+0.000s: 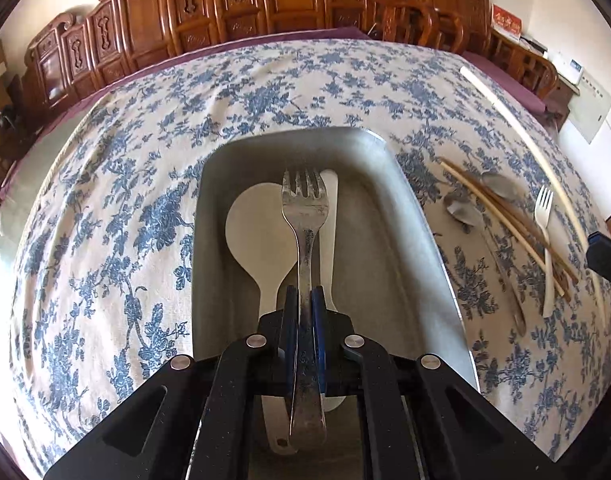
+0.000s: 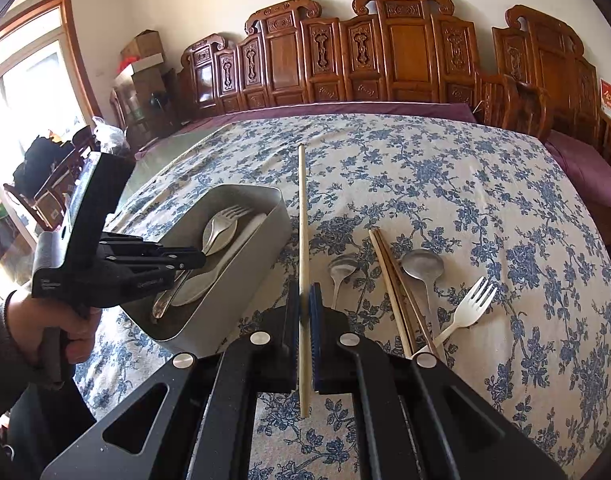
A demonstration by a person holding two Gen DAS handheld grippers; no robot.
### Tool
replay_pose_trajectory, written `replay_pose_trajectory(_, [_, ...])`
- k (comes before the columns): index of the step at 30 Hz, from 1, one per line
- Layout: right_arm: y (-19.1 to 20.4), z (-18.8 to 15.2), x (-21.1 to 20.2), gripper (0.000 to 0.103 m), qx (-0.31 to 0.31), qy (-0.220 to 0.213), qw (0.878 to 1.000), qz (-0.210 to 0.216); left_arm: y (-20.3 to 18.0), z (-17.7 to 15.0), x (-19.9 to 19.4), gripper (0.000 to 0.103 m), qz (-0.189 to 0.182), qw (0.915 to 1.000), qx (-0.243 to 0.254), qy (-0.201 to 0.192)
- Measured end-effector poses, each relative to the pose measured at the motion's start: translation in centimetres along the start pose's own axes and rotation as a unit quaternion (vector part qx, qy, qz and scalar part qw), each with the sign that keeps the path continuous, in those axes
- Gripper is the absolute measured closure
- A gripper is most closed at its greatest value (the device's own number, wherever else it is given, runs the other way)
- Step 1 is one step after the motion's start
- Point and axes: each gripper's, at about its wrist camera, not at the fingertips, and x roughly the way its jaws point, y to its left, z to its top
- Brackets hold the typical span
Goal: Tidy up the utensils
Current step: 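Lower the metal fork into the grey tray and open the left gripper while the right holds the chopstick, then lower the wooden chopstick into the grey tray and open the right gripper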
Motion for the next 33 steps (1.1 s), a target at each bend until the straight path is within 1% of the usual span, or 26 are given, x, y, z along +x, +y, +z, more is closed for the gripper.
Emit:
replay_pose_trajectory(4, [0.1, 0.0, 0.2, 0.097, -0.003, 0.003, 1.0, -0.001, 0.1, 0.2, 0.4, 0.096, -0.001, 1.0, -0.003, 0.009])
replay_pose_trajectory(6, [0.3, 0.0, 0.2, 0.097, -0.006, 0.003, 1.0, -0.001, 0.3, 0.2, 0.5, 0.096, -0.007, 0.9999, -0.009, 0.012])
replay_pose_trajectory(10, [0.7, 0.0, 0.2, 0.097, -0.009, 0.003, 1.0, -0.001, 0.7, 0.0, 0.2, 0.096, -0.012, 0.9998, -0.013, 0.01])
replay_pose_trajectory(15, [0.8, 0.0, 0.3, 0.097, -0.009, 0.003, 1.0, -0.001, 1.5, -0.2, -1.6, 0.096, -0.015, 0.9997, -0.016, -0.011])
replay_pose_trajectory(20, [1.8, -0.1, 0.4, 0.097, -0.012, 0.005, 1.0, 0.003, 2.0, -0.4, -4.0, 0.096, -0.017, 0.9992, -0.012, -0.035])
replay_pose_trajectory(24, [3.0, -0.2, 0.5, 0.097, -0.014, 0.007, 1.0, 0.017, 3.0, -1.4, -6.2, 0.094, -0.021, 0.998, -0.02, -0.057])
replay_pose_trajectory(28, [4.5, -0.1, 0.9, 0.097, -0.012, 0.012, 0.999, 0.029, 4.0, -2.8, -7.7, 0.092, -0.022, 0.9969, -0.033, -0.068])
replay_pose_trajectory(33, [6.0, 0.2, 2.1, 0.097, -0.006, 0.025, 0.999, 0.041, 5.0, -3.9, -9.2, 0.092, -0.024, 0.9955, -0.044, -0.081])
